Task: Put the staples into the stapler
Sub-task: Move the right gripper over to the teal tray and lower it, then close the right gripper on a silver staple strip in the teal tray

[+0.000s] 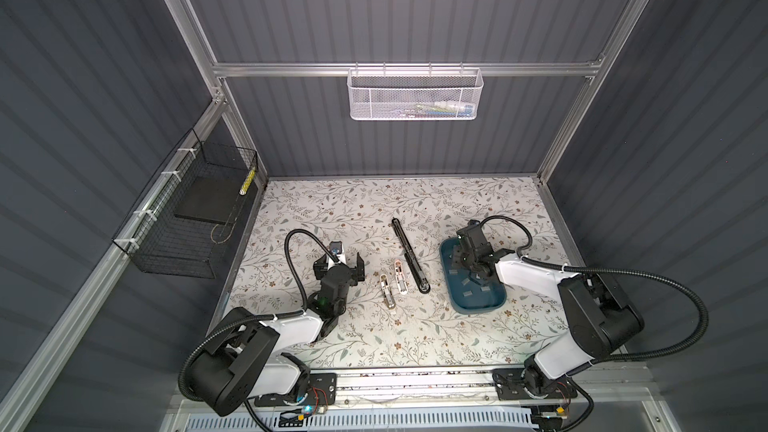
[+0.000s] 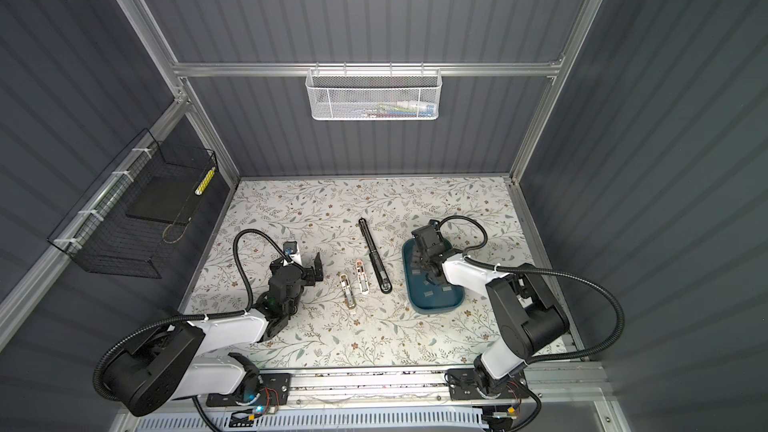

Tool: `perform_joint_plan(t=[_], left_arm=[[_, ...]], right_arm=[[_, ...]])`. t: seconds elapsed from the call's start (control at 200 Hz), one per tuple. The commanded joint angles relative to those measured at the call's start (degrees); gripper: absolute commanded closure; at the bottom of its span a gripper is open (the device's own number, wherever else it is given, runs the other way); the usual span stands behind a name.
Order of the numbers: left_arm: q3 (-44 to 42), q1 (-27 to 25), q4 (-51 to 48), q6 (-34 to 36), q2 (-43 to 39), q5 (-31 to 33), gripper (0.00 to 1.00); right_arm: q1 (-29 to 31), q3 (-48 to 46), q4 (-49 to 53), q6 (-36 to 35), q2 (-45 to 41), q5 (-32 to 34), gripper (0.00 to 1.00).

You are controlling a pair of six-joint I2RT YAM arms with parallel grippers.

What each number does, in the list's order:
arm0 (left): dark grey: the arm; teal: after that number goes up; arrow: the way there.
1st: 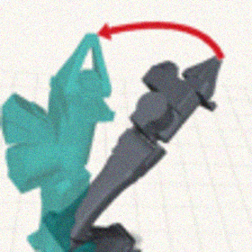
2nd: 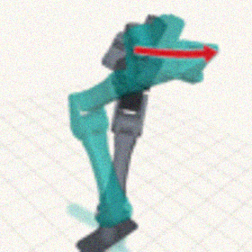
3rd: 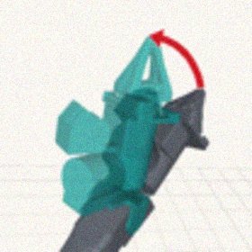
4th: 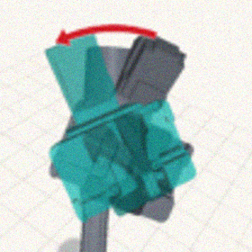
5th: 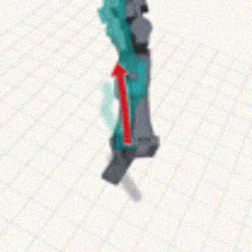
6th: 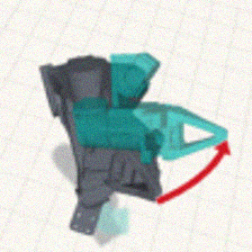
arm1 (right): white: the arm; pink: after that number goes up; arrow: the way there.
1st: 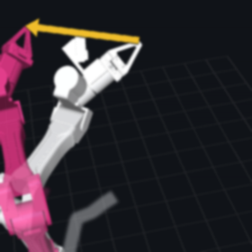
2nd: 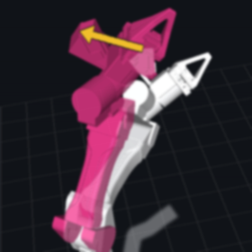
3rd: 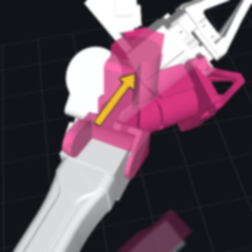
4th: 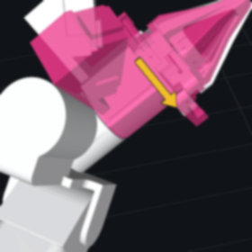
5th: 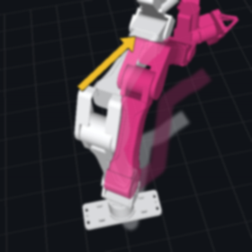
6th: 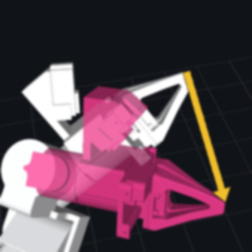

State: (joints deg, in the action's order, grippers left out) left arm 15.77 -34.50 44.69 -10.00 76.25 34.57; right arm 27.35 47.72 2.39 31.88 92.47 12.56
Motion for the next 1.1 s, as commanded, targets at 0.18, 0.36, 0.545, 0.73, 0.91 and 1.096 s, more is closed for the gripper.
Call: perform_joint_plan(t=[0.18,0.36,0.545,0.73,0.91,1.096], left_arm=[[0.4,0.0,0.7,0.3,-0.6,0.5,0.0],[0.4,0.0,0.8,0.3,-0.8,0.5,0.0],[0.4,0.0,0.8,0.3,-0.7,0.2,0.0],[0.0,0.0,0.6,0.2,-1.1,-0.2,0.0],[-0.3,0.0,0.7,0.0,-1.6,-0.6,0.0],[-0.6,0.0,0.7,0.1,-1.8,-1.0,0.0]], right_arm=[[0.0,4.7,0.2,0.5,5.3,0.5,0.65],[0.0,5.3,1.4,1.2,7.3,3.2,0.6],[0.0,5.3,2.1,1.3,8.8,4.7,0.57],[0.1,4.8,2.7,1.1,9.1,5.8,0.57],[0.1,2.0,2.5,1.0,6.2,7.1,0.58],[0.1,0.0,0.9,0.9,4.4,5.8,0.61]])
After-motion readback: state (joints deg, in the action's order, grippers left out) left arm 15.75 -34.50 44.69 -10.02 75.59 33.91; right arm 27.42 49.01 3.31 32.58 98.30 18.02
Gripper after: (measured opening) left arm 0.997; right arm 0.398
